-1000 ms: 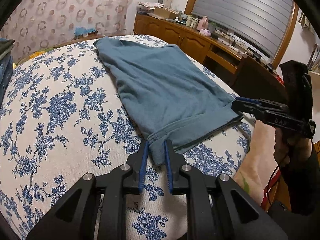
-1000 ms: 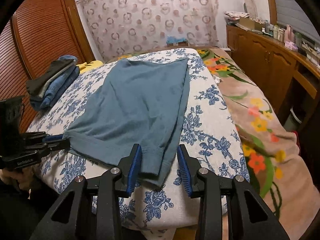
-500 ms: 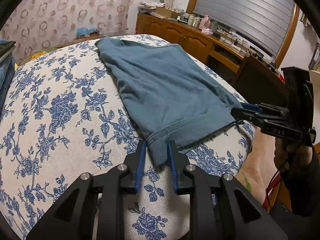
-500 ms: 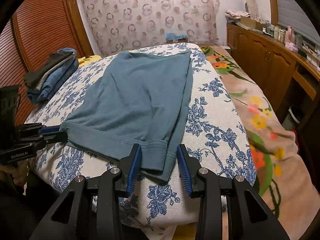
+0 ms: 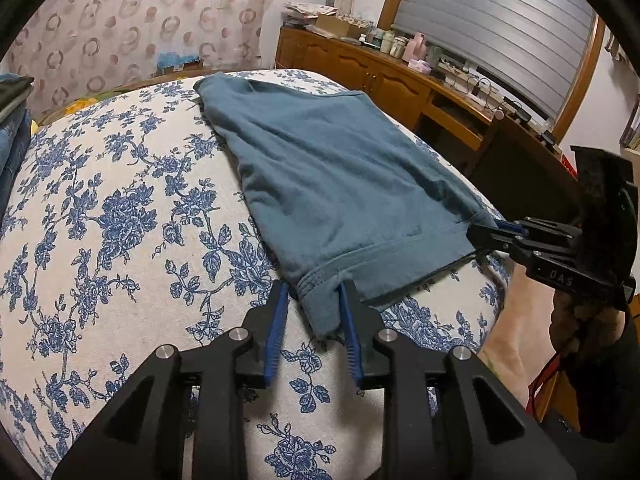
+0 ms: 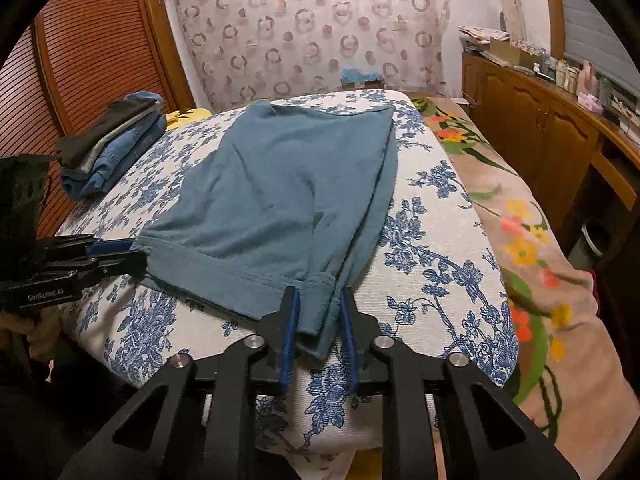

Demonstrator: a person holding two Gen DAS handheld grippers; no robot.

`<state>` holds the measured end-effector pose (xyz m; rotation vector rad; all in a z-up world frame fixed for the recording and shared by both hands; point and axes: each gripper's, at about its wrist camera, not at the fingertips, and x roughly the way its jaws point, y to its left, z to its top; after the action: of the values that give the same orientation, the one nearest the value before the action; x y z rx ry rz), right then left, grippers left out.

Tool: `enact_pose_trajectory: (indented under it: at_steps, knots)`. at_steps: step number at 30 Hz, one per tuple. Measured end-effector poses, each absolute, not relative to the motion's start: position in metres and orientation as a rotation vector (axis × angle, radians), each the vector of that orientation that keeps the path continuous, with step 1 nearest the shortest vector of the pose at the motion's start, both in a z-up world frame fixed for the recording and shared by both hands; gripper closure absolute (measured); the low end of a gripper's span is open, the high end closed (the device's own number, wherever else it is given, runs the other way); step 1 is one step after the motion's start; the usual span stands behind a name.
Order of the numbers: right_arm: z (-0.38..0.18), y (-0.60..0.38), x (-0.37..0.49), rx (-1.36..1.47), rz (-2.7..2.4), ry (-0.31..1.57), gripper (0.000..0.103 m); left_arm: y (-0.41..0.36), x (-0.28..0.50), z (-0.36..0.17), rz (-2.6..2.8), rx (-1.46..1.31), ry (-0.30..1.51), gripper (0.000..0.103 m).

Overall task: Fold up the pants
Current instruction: 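Close both grippers on the hem end of the teal shorts, then lift the hem end with both grippers and carry it over toward the waistband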

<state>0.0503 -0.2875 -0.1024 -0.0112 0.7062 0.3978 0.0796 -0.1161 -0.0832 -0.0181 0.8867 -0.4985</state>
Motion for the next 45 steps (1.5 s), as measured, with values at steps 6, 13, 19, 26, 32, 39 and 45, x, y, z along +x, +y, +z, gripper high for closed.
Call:
enact_pose_trajectory:
  at_steps: [6,13,19,26,32,39,45]
  knots:
    - [-0.097,-0.291,0.047,0.006,0.417,0.676,0.091,-0.119,0.075,-0.076,-0.517,0.000,0.874,0.088]
    - [-0.064,-0.287,0.027,0.006,0.465,0.576,0.092,-0.104,0.056,-0.022,-0.529,-0.029,0.739,0.090]
    - [-0.027,-0.285,0.007,-0.007,0.516,0.475,0.093,-0.084,0.036,0.024,-0.525,-0.035,0.618,0.091]
    - [0.004,-0.273,-0.013,-0.038,0.572,0.389,0.093,-0.064,0.014,0.064,-0.515,-0.030,0.507,0.091]
    - [0.025,-0.263,-0.019,-0.061,0.610,0.330,0.093,-0.046,0.003,0.088,-0.485,-0.037,0.438,0.091]
    - [0.048,-0.247,-0.026,-0.098,0.660,0.243,0.093,-0.020,-0.011,0.116,-0.434,-0.019,0.344,0.091]
    - [0.030,-0.234,-0.003,-0.103,0.696,0.258,0.093,-0.003,0.004,0.104,-0.394,-0.028,0.368,0.091]
